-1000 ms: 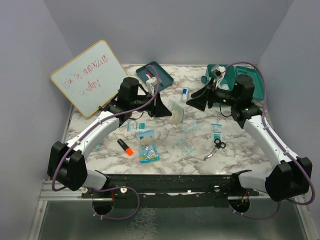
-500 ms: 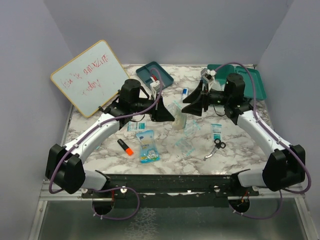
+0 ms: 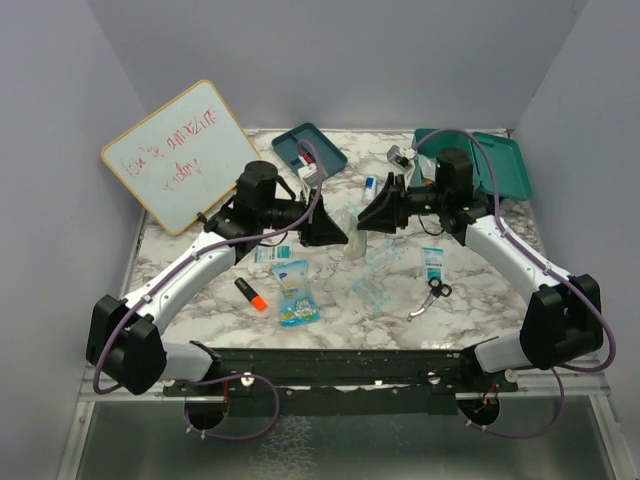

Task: Organize the medicine kit
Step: Pick up the medical item at the center of the board.

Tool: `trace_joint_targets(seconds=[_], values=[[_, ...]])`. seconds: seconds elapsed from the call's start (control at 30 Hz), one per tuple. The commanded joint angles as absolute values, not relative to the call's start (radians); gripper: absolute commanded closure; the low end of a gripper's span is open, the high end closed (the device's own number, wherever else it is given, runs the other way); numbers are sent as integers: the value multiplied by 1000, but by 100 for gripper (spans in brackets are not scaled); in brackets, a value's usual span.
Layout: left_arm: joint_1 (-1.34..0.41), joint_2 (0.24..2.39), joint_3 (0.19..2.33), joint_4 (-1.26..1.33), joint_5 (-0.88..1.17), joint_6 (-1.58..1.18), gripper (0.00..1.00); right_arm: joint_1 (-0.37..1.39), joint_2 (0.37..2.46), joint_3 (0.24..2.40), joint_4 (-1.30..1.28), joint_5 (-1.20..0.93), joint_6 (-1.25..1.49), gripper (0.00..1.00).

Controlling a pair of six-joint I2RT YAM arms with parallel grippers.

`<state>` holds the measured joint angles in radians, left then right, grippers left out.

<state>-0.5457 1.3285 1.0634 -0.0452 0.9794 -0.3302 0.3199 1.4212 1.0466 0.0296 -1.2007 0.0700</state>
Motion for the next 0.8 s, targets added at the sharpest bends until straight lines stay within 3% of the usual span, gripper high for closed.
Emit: trace_joint_targets(seconds=[0.0, 0.17, 0.37, 0.4, 0.53, 0.77], values=[[-552, 1270, 1035, -42, 893, -273, 100, 325, 1424, 1085, -12, -1220, 32, 69], [-552, 1237, 1018, -67, 831, -247, 100, 326, 1397, 1066, 22, -1178, 56, 97], [-552, 1202, 1002, -57, 802, -243, 100, 326, 1377, 1053, 38, -1139, 69, 99], [-552, 1198, 1004, -63, 764, -255, 100, 325, 1372, 1056, 29, -1101, 75, 96], [-552, 1178, 1012, -94, 542, -373, 100, 327, 1331, 1034, 37, -975, 119, 56], [-552, 1157, 1015, -40, 405, -622, 100, 371, 1224, 877, 267, -814, 158, 27]])
